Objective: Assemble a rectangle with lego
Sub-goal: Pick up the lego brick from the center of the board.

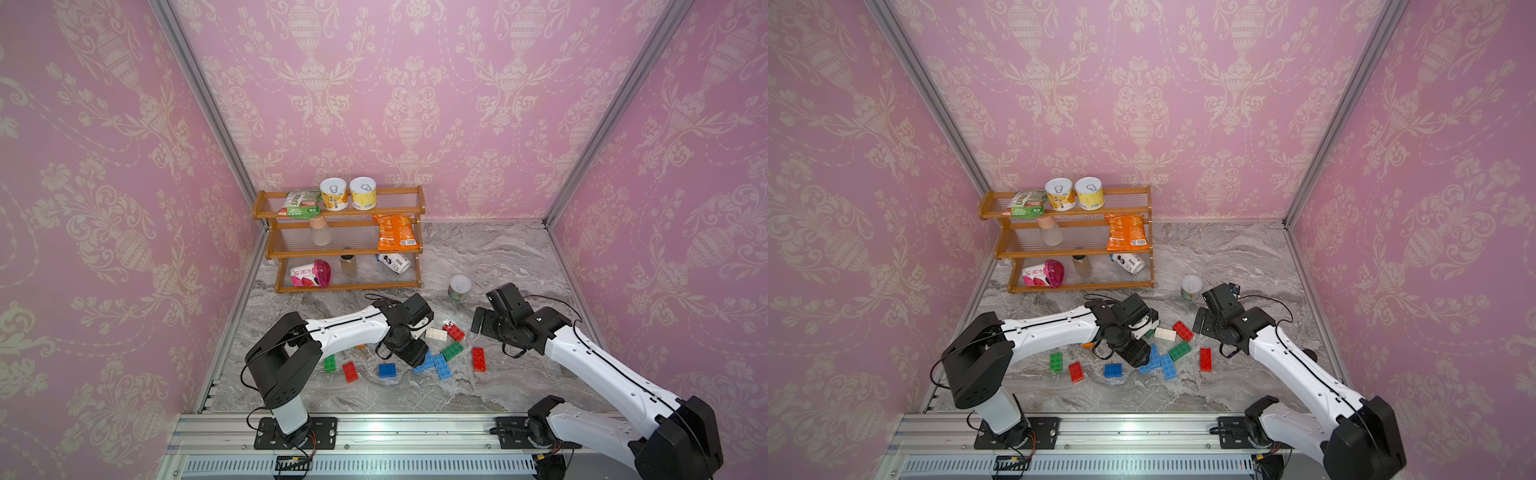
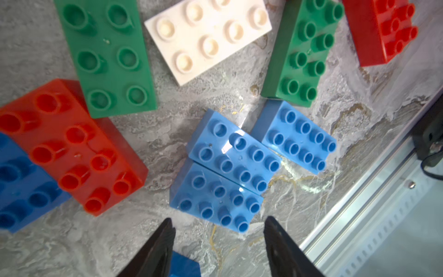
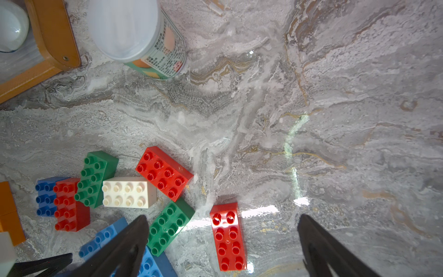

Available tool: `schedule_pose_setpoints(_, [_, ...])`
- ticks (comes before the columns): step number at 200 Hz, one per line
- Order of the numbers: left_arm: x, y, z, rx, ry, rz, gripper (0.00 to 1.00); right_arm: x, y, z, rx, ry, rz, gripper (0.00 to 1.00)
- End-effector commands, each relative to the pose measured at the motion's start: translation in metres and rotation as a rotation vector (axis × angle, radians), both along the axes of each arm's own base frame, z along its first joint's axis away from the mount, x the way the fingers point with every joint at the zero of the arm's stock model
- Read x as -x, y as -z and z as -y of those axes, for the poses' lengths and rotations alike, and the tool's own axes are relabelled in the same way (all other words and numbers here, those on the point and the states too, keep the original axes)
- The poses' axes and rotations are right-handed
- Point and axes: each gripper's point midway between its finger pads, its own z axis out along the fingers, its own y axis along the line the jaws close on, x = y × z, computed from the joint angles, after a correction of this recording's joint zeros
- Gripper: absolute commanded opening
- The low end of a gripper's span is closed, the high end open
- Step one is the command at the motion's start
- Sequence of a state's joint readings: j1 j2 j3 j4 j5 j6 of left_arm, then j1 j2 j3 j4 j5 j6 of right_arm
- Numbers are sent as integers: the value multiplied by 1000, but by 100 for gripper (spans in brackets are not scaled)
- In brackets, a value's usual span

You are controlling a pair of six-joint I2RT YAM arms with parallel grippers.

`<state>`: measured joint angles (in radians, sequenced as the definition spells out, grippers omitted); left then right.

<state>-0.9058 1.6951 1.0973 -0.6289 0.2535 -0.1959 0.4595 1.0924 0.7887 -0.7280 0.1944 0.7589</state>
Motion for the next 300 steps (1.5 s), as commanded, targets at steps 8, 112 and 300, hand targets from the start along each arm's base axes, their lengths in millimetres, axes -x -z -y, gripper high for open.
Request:
schedule_pose_setpoints(8, [-2,-10,-12,-42,198,124,84,3,4,5,9,15,1,100])
schedule_pose_setpoints(112, [4,2,4,0,505,210,87,7,3,13,15,41,8,100])
schedule_pose_setpoints(300, [8,30,12,-55,467,134,71,7,8,12,-6,40,3,100])
